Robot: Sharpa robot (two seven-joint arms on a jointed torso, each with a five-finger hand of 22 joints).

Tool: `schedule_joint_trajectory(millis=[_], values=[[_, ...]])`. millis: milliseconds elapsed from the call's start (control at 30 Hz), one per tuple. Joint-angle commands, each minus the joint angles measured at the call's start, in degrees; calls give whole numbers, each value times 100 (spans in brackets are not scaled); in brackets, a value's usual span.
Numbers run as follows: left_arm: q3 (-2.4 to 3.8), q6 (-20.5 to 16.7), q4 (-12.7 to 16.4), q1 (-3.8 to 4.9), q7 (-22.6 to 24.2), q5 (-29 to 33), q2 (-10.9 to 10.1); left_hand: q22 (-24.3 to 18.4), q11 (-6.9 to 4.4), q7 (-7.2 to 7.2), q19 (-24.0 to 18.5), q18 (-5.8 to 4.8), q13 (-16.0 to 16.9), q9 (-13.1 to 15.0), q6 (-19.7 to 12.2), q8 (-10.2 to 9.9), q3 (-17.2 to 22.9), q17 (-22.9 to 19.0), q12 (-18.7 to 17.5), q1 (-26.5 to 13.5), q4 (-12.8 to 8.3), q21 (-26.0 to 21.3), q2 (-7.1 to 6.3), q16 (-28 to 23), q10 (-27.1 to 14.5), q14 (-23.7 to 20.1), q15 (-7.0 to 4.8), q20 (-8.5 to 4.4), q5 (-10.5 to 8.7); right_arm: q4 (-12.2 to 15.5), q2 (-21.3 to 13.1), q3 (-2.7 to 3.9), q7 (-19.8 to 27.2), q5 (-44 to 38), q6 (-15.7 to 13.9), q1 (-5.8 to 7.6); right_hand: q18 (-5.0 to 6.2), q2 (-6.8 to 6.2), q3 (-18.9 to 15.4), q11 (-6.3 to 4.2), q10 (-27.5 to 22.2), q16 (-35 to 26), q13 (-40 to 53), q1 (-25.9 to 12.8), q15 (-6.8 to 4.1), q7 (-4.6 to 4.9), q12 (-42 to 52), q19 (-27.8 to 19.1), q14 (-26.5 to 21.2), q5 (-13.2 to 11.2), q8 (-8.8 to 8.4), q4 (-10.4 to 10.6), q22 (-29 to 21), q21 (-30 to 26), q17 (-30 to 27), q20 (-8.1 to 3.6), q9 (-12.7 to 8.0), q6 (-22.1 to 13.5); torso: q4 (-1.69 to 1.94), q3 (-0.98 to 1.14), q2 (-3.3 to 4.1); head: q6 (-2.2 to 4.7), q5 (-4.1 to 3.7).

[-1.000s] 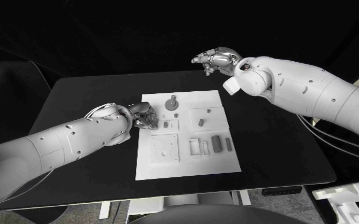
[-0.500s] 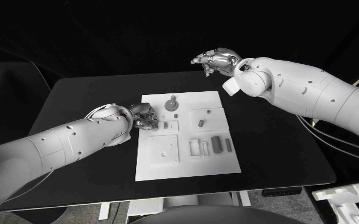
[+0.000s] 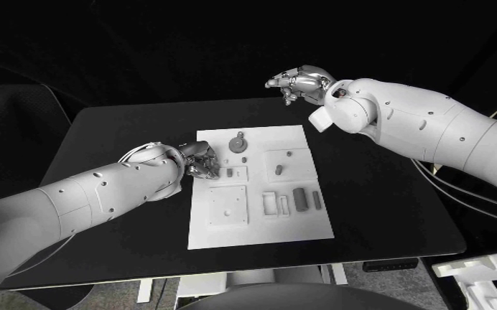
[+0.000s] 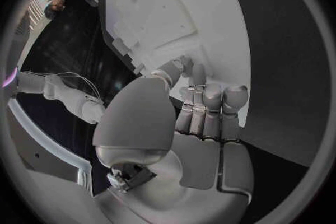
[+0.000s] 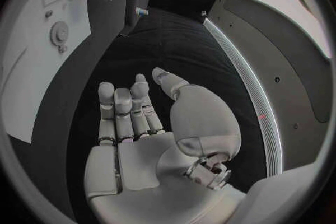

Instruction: Assemble the parts on the task board

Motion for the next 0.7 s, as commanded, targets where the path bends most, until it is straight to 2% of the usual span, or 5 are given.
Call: schedule_joint_trajectory(millis=[33,700], values=[[0,56,-9,-2,10,-73,18,9,4,-1,2,671,8,5,29,11,34,8,38,7,-10,582,72,38,49,-2,-25,-22,15,19,4,3,37,-34,74,-3,16,-7,20,-4,-27,27,5,-32,-36,31,25,-30,0,-17,30,-5,0,608,9,-6,0,-15,0,0,0,-2,2],[0,52,-89,-37,-12,-232,70,10,5,-4,2,672,8,5,32,9,41,8,39,9,-16,583,73,40,48,-2,-26,-22,15,14,3,3,36,-34,94,-4,16,-6,21,-4,-28,27,6,-37,-36,31,26,-30,0,-17,30,-4,0,608,10,-6,0,-16,-6,0,4,2,-9]])
